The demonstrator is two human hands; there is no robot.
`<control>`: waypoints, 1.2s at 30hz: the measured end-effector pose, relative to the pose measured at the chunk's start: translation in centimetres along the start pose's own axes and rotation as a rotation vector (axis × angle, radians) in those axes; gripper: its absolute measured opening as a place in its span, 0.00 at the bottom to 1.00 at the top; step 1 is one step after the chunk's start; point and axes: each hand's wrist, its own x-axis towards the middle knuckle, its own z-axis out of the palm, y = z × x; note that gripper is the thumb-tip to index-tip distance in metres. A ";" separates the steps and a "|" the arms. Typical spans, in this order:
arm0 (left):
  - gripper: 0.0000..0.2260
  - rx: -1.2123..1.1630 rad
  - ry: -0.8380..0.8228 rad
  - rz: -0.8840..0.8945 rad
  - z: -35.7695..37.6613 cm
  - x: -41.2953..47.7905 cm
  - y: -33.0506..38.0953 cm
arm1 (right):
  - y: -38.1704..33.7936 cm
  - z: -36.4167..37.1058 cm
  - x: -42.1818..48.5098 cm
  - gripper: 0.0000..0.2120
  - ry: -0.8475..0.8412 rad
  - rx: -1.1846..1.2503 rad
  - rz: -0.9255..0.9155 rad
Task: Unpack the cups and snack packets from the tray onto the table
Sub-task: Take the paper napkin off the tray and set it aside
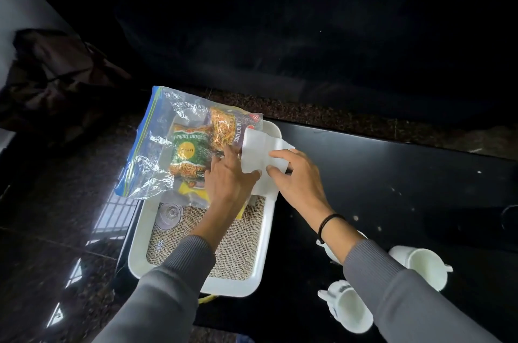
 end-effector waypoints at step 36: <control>0.20 -0.892 -0.768 0.183 2.3 -9.7 11.2 | 10.2 -19.4 -11.0 0.16 -0.142 0.776 0.235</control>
